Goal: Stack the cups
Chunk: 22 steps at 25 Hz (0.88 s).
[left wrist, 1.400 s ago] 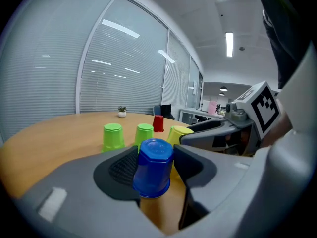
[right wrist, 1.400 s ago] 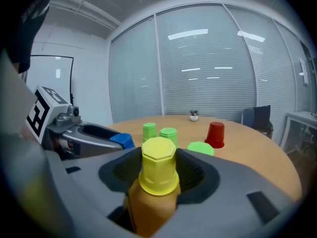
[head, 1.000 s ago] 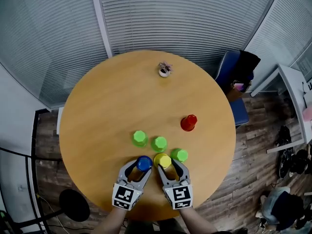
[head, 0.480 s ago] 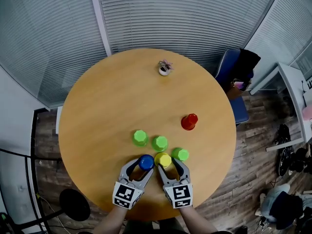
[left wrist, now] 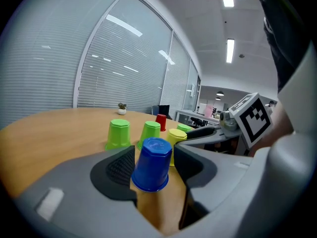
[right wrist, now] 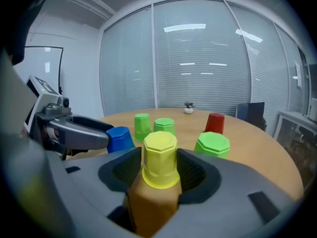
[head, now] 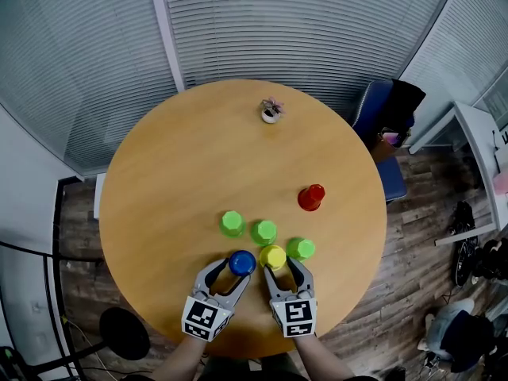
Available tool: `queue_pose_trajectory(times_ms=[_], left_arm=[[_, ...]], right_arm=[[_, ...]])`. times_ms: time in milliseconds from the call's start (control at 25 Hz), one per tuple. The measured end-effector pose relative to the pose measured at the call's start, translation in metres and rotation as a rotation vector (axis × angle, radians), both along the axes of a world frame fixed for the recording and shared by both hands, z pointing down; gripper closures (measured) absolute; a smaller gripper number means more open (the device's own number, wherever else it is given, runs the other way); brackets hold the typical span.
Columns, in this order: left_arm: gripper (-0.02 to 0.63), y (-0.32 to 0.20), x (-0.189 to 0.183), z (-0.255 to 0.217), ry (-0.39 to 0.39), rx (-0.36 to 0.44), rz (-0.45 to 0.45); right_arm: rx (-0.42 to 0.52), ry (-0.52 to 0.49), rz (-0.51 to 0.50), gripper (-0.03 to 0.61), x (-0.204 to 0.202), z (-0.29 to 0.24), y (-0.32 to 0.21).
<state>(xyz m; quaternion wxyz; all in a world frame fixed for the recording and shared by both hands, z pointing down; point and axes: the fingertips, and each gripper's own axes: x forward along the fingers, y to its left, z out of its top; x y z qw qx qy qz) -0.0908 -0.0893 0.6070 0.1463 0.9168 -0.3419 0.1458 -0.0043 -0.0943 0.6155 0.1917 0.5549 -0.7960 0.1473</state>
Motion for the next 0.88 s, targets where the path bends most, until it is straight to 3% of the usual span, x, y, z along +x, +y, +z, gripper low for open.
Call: queue_pose_trajectory(times_ms=[400, 640, 880], left_arm=[[0.379, -0.006, -0.001, -0.010, 0.037, 0.013, 0.031], [0.379, -0.015, -0.009, -0.030, 0.091, 0.043, 0.034], [0.380, -0.039, -0.019, -0.053, 0.077, 0.085, -0.005]], right_arm=[[0.015, -0.028, 0.013, 0.354, -0.006, -0.011, 0.006], [0.095, -0.026, 0.056, 0.354, 0.007, -0.052, 0.001], [0.153, 0.002, 0.044, 0.354, 0.033, -0.091, -0.019]])
